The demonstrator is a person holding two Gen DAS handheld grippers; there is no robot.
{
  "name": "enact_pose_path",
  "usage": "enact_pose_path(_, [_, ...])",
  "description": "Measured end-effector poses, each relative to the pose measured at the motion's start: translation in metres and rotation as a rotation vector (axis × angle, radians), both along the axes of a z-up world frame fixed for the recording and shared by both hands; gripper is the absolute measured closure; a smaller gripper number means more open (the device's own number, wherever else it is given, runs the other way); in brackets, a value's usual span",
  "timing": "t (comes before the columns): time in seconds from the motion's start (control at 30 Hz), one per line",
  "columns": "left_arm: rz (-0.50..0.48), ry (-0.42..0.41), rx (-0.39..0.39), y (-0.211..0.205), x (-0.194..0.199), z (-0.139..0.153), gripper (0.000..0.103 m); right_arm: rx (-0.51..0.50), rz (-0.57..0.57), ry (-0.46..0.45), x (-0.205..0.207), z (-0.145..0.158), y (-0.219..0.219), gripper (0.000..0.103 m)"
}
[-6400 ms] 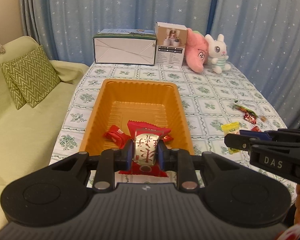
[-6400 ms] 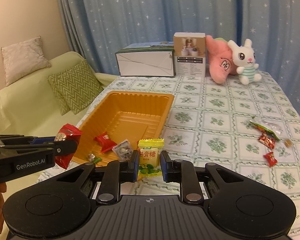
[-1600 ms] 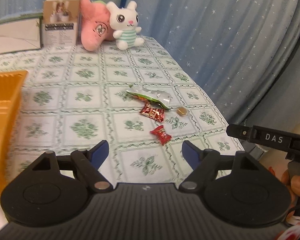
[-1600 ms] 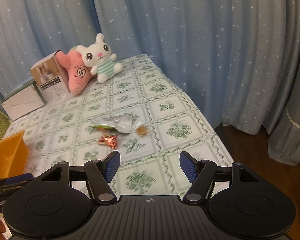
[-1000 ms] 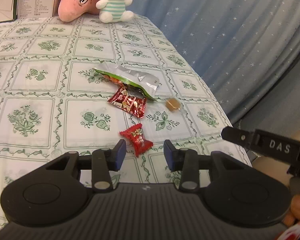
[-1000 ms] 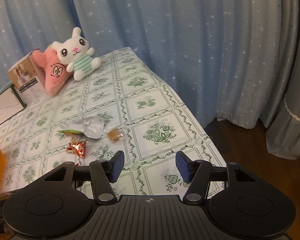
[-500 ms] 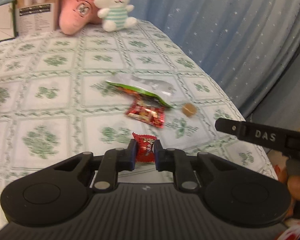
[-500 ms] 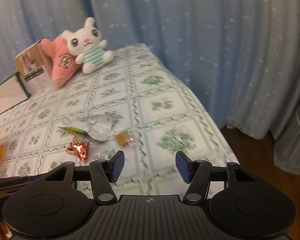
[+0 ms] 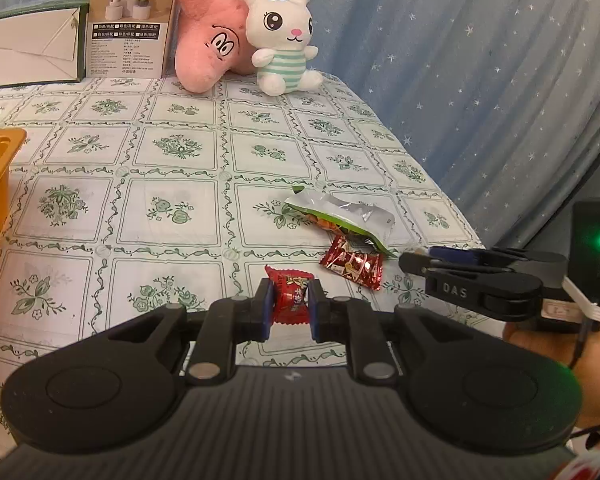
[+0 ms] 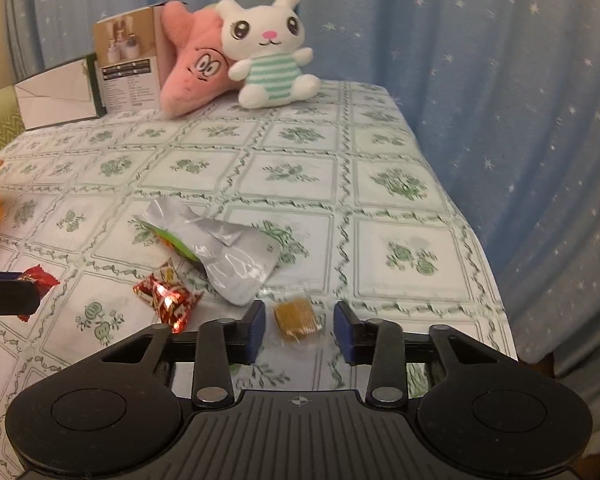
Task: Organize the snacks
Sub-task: 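Carry both candies over the orange tray and open both tools to release them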
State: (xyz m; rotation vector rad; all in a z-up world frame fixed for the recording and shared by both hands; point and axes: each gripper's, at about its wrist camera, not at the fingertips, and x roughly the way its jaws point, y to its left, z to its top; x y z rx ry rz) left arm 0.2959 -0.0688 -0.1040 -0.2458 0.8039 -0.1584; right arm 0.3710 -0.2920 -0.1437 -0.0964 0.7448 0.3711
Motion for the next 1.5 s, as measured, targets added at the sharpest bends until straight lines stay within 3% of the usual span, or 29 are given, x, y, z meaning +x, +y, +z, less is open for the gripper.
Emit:
enact_pose_path(0.03, [-0.001, 0.001, -0.002, 0.001, -0.002, 0.000, 0.087, -0.002, 0.003, 0.002, 0.001, 0.001, 0.001, 0.083])
enact_pose_path(0.27, [-0.013, 0.000, 0.018, 0.002, -0.017, 0.004, 0.087, 0.038, -0.059, -0.002, -0.028, 0.025, 0.008, 0.082])
enact_pose_path(0.67, [-0.019, -0.022, 0.060, 0.026, -0.082, 0.038, 0.087, 0.205, -0.104, 0.036, -0.130, 0.082, 0.041, 0.082])
enact_pose_path(1.03, [0.021, -0.041, 0.079, 0.064, -0.157, 0.076, 0.087, 0.212, -0.066, 0.046, -0.211, 0.111, 0.078, 0.082])
enact_pose_path(1.5, [0.087, -0.093, 0.083, 0.098, -0.211, 0.107, 0.087, 0.198, 0.028, -0.004, -0.255, 0.144, 0.115, 0.082])
